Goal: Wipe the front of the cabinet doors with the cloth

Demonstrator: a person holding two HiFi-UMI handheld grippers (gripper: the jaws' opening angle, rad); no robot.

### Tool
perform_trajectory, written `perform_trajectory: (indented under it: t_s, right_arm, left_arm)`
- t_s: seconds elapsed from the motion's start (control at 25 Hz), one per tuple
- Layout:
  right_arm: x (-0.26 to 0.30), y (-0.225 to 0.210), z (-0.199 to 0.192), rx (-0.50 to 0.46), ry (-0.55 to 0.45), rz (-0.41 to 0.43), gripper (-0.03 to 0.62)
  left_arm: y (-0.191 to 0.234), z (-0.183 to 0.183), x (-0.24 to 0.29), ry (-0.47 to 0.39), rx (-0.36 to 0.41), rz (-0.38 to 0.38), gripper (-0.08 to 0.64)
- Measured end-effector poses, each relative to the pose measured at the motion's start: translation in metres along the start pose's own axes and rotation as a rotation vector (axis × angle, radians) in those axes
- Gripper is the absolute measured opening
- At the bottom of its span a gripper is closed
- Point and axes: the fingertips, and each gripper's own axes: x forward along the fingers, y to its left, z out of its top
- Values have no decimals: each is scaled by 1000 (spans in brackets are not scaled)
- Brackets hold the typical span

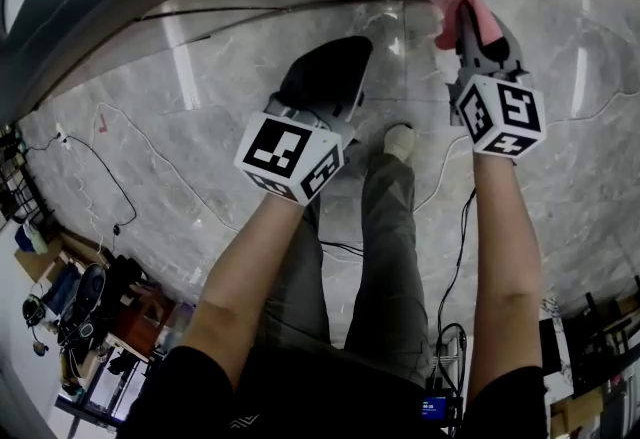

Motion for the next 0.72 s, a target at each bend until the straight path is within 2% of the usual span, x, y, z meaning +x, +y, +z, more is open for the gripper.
perform_trajectory:
  t_s: [0.52,0.72]
  right_arm:
    - [-32,-63,-2,45,10,-80,44]
    - [-41,-48,-12,54,10,-79,44]
  left_arm:
    - [-44,1,32,13,4,-34,14]
    - [-34,-4,22,9,0,-37,14]
